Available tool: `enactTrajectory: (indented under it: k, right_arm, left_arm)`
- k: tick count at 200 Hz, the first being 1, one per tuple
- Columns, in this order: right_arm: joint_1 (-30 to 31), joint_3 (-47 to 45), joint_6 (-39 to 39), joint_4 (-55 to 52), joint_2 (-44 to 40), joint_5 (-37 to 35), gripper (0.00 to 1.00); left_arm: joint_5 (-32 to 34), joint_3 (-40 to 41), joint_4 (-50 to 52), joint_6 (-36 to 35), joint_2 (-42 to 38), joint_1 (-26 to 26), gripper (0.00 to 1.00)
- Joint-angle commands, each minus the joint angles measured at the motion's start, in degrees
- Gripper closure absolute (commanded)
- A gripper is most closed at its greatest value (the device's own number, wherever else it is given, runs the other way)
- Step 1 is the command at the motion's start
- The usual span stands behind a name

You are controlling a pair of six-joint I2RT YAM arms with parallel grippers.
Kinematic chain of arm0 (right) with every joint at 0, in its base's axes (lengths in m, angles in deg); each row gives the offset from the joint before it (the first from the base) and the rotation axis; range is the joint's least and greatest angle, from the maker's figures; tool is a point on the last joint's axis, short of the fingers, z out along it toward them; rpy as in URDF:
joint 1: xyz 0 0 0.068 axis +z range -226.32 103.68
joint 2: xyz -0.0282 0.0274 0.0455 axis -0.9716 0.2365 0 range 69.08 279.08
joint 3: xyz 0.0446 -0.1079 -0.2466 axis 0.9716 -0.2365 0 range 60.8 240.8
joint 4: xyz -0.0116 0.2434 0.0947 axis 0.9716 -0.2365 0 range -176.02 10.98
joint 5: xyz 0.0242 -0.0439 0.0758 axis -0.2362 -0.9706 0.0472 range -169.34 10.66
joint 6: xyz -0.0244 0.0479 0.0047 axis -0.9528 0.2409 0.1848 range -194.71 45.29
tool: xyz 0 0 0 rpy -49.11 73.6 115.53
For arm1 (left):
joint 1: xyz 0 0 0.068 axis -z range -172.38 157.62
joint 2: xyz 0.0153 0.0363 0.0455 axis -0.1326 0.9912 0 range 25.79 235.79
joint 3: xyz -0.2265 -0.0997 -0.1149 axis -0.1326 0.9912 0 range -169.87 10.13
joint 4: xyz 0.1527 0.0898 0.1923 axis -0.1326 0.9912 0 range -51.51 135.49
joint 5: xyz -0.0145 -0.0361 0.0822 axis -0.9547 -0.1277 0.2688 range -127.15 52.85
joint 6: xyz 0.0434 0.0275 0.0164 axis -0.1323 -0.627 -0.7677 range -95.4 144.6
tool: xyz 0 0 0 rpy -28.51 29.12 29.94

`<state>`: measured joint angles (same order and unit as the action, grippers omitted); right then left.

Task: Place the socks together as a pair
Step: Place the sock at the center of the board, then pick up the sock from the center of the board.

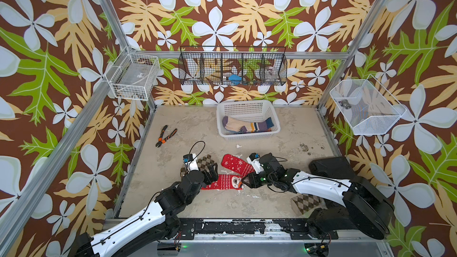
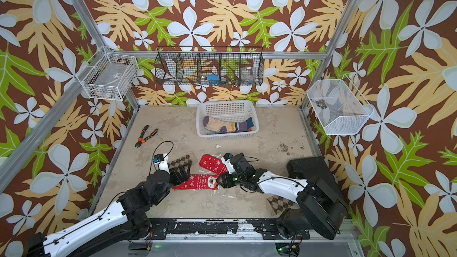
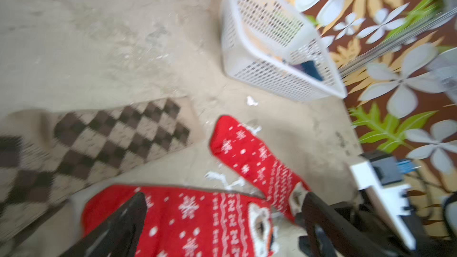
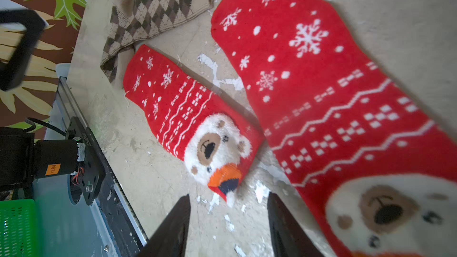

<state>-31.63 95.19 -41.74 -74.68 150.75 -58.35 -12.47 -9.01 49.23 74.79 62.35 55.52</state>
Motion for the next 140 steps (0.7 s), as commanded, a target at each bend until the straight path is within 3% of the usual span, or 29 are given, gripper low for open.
enactTrajectory:
  k: [1,51,63,101,140]
  right_arm:
    - [1.2,0.9,1.9,3.7,3.2,-0.3,0.46]
    - [2.2,1.6,2.7,7.0,10.6,0.2,0.47]
    - [2.3,1.3,3.0,7.9,11.0,0.4,0.54]
    - [2.2,0.7,1.6,3.2,4.2,-2.4,0.88]
    - [1.4,-1.4,-0.8,-5.6,-5.6,-6.4,0.99]
  left_arm:
    - [0.7,2.4,5.5,2.3,-2.7,-0.5,0.00]
    - [3.2,3.6,7.0,2.5,-4.2,-0.5,0.01]
    - [3.7,3.8,7.2,2.1,-3.7,-0.7,0.01]
    - [0.9,4.3,6.2,-0.3,-2.4,-3.6,0.03]
    - [-6.8,4.3,1.4,-3.4,2.8,-4.4,0.03]
